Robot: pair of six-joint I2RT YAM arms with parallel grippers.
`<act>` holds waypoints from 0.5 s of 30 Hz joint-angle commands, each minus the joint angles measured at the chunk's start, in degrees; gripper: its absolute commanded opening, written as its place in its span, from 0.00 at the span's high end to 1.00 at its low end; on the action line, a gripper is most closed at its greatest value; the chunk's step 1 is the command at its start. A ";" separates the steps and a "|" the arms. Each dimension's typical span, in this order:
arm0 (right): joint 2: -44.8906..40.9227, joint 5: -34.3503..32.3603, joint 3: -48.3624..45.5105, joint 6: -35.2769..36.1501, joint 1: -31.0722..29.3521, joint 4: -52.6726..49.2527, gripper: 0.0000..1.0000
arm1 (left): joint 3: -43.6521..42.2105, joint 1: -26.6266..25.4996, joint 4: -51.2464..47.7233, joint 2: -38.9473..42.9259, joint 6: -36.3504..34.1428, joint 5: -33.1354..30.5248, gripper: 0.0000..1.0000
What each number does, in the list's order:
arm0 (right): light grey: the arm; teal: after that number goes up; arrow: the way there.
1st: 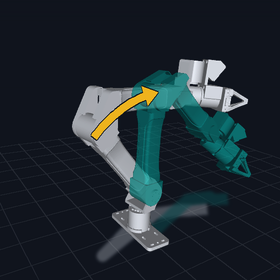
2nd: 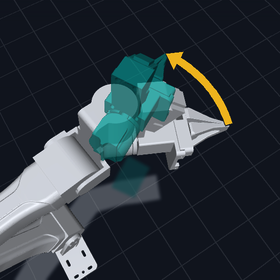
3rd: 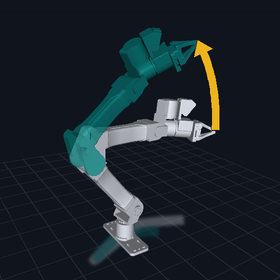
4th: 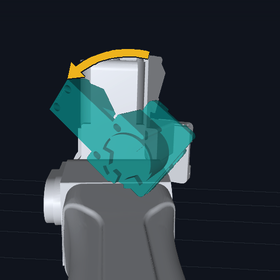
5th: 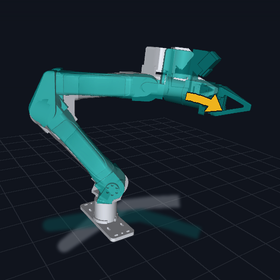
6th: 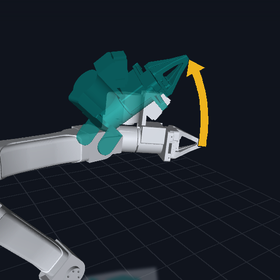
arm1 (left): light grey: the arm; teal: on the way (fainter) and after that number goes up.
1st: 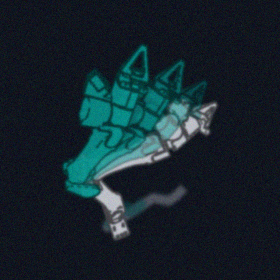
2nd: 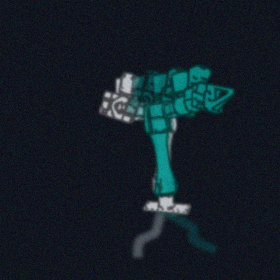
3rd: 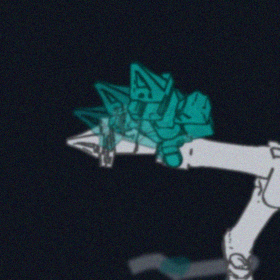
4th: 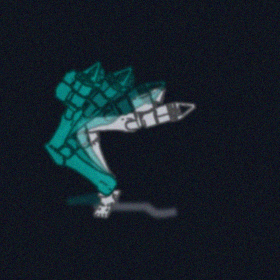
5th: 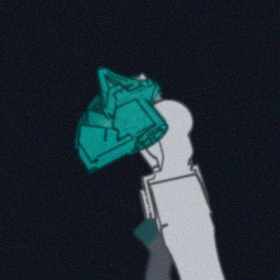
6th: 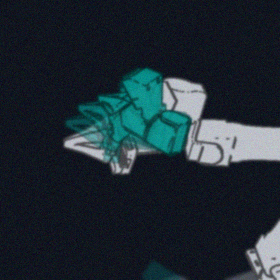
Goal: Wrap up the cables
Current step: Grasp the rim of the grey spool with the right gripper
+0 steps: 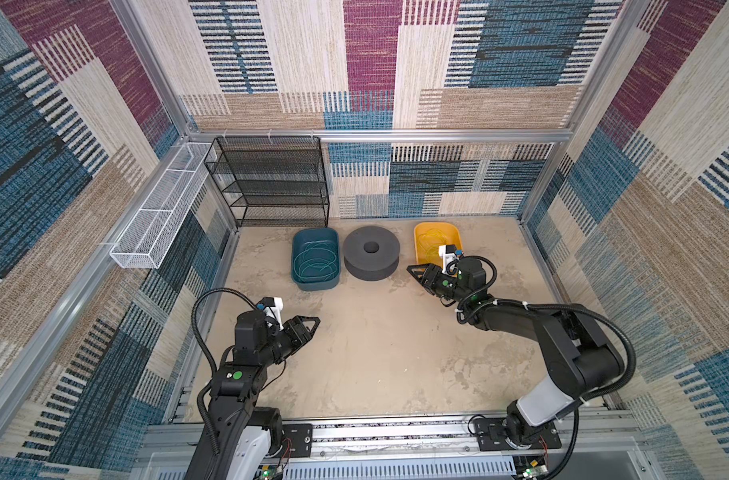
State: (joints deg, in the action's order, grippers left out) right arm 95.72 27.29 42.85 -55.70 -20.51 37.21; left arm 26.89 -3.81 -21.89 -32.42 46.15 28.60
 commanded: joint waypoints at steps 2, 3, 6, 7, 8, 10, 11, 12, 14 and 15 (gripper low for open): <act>4.51 -5.00 4.07 -4.69 -2.48 5.38 0.48 | -2.39 0.03 3.35 6.87 2.00 -5.44 0.42; 5.48 -6.02 4.14 -5.69 -2.78 5.27 0.48 | -3.41 0.01 3.47 9.13 2.75 -7.21 0.42; 6.98 -8.59 3.15 -7.80 -3.21 6.29 0.48 | -6.87 0.03 4.83 15.57 5.92 -10.20 0.42; 7.28 -9.29 3.16 -7.87 -3.45 6.29 0.47 | -8.16 0.03 5.21 18.05 7.19 -10.76 0.43; 7.67 -10.23 3.44 -7.89 -3.73 5.68 0.47 | -9.15 0.03 5.57 19.85 8.10 -11.05 0.43; 8.79 -11.77 4.35 -8.71 -4.25 4.40 0.46 | -10.66 -0.01 5.28 23.38 9.67 -12.07 0.43; 9.63 -11.76 4.83 -9.27 -4.31 4.61 0.46 | -10.96 0.03 5.11 24.44 9.84 -12.44 0.43; 10.59 -11.66 5.54 -9.77 -4.59 4.84 0.45 | -11.02 -0.01 4.64 25.37 9.84 -12.91 0.43; 11.90 -12.88 6.72 -9.87 -5.34 4.78 0.45 | -10.77 0.03 4.32 26.00 9.38 -13.40 0.43; 12.38 -13.69 7.47 -9.96 -5.60 4.02 0.45 | -10.65 0.03 4.23 25.89 9.21 -13.39 0.43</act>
State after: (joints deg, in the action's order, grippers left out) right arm 106.98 16.75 48.69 -64.31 -25.50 40.45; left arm 16.12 -3.86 -18.68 -6.98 54.02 17.52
